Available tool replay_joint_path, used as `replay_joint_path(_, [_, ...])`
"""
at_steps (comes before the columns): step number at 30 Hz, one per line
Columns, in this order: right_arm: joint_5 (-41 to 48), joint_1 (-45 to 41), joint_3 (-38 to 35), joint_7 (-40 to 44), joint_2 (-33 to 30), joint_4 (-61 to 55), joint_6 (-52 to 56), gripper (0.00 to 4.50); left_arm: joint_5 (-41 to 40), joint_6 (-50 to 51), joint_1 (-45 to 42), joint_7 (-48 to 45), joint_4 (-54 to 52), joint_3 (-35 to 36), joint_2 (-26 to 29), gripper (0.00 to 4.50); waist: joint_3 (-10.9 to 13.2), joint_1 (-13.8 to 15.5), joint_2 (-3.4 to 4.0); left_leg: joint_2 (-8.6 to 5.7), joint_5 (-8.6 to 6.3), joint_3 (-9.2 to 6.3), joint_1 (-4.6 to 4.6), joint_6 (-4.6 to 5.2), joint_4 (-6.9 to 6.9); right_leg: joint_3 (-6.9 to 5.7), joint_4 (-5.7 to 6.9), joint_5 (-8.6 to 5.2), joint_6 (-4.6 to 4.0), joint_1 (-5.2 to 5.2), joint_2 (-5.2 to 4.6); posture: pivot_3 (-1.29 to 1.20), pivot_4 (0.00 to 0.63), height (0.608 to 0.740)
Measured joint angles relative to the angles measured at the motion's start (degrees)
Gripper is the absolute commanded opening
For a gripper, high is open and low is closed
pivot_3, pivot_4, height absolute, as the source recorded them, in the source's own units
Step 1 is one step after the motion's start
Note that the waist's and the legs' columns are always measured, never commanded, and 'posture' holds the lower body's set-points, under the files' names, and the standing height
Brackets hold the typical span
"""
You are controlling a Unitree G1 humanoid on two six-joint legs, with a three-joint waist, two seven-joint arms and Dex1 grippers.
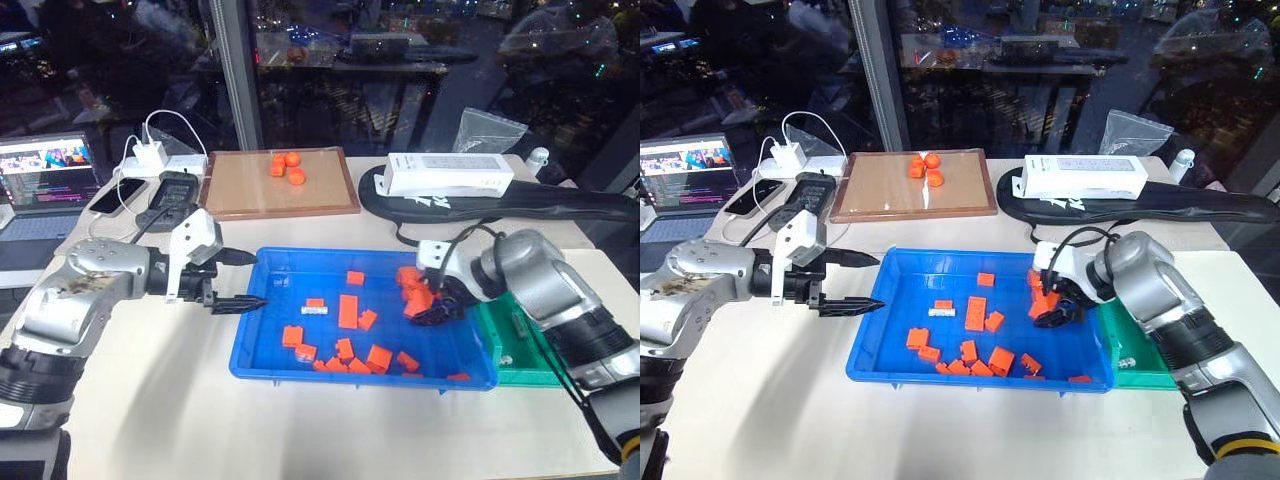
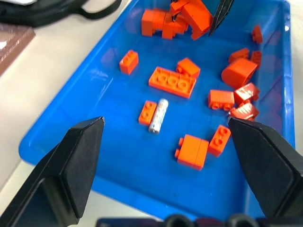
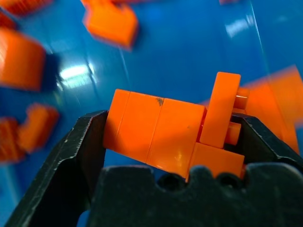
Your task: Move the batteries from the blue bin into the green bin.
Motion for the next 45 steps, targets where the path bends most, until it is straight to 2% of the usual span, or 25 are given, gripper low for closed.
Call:
replay_joint_path(10, [4.8, -6.8, -2.5, -0.4, 7.7, -1.3, -1.5, 4.00, 0.6, -0.1, 0.0, -1.3, 0.7, 0.2, 1.2, 4.50, 0.0, 0.3, 0.00, 0.00, 0.00, 0.00, -0.01, 0.00, 0.01, -0.01, 0.01, 0.00, 0.01, 0.01, 0.02, 0.00, 0.150, 0.740])
replay_joint_path(16, [4.7, -7.0, -0.9, 0.2, 9.6, -0.7, -1.9, 4.00, 0.5, 0.1, 1.4, -1.1, -0.1, 0.7, 1.8, 4.50, 0.0, 0.8, 0.00, -0.03, 0.00, 0.03, -0.08, 0.00, 0.07, -0.06, 0.01, 0.00, 0.03, 0.02, -0.06, 0.00, 0.150, 0.740])
replay_joint_path(19, [4.3, -7.1, -1.6, -2.3, 11.3, 0.6, -3.9, 4.00, 0.4, 0.2, 2.3, -0.9, -0.3, 1.8, 2.1, 4.50, 0.0, 0.5, 0.00, -0.01, 0.00, -0.01, -0.05, 0.00, 0.05, -0.06, 0.03, 0.00, 0.01, 0.01, -0.03, 0.00, 0.150, 0.740])
replay_joint_path(22, [10.6, -7.1, -4.4, -0.1, 13.1, -2.5, 1.3, 4.00, 0.2, 0.4, 2.4, -0.7, -0.9, 2.0, 2.1, 4.50, 0.0, 0.3, 0.00, 0.02, 0.00, -0.09, -0.05, 0.00, 0.01, -0.03, 0.09, 0.00, 0.00, -0.01, 0.00, 0.00, 0.150, 0.740])
replay_joint_path(24, [10.9, -7.1, -4.1, 0.5, 11.9, -4.5, 1.0, 4.00, 0.2, 0.6, 2.4, -0.6, -1.1, 2.1, 2.1, 4.50, 0.0, 0.4, 0.00, 0.01, 0.00, -0.11, -0.05, 0.00, 0.01, -0.05, 0.07, 0.00, 0.00, 0.01, 0.02, 0.00, 0.150, 0.740])
replay_joint_path(28, [10.1, -6.9, -4.3, -1.8, 11.6, -4.4, -4.7, 4.00, -0.5, 1.2, 2.3, 0.3, -1.1, 2.8, 1.5, 4.50, 0.0, 0.5, 0.00, -0.02, 0.00, -0.05, -0.05, 0.00, 0.04, -0.06, 0.06, 0.00, 0.01, 0.01, -0.02, 0.00, 0.150, 0.740])
replay_joint_path(31, [6.1, -7.1, -4.4, -6.2, 11.9, -2.1, -15.1, 4.00, -1.6, 1.7, 2.1, 0.3, -1.1, 2.8, 0.8, 4.50, 0.0, 0.5, -0.01, -0.02, 0.00, -0.01, -0.04, 0.00, 0.06, -0.06, 0.05, -0.01, 0.02, 0.01, -0.02, 0.00, 0.150, 0.740])
replay_joint_path(34, [4.3, -6.9, -4.3, -6.4, 10.5, -0.5, -19.1, 4.00, -2.2, 2.2, 1.7, 0.5, -1.2, 2.8, 0.5, 4.50, 0.0, 0.5, -0.01, -0.02, 0.00, 0.03, -0.04, 0.00, 0.06, -0.06, 0.06, -0.01, 0.02, 0.02, -0.03, 0.00, 0.150, 0.740])
replay_joint_path(41, [1.3, -5.8, -3.8, -7.7, 10.4, -1.2, -23.8, 4.00, -4.1, 4.1, -2.7, 3.1, -0.7, 2.9, -3.5, 4.50, 0.0, 0.5, -0.01, -0.02, 0.00, 0.00, -0.04, 0.00, 0.05, -0.05, 0.07, -0.01, 0.02, 0.03, 0.00, 0.00, 0.150, 0.740])
replay_joint_path(45, [-1.5, -4.5, -3.6, -10.1, 10.4, -1.8, -27.5, 4.00, -6.7, 10.5, -5.4, 8.8, -0.6, 2.6, -10.1, 4.50, 0.0, 0.7, -0.02, -0.06, 0.01, -0.07, -0.05, 0.00, 0.14, -0.07, 0.10, -0.01, 0.08, 0.09, 0.00, 0.00, 0.150, 0.740])
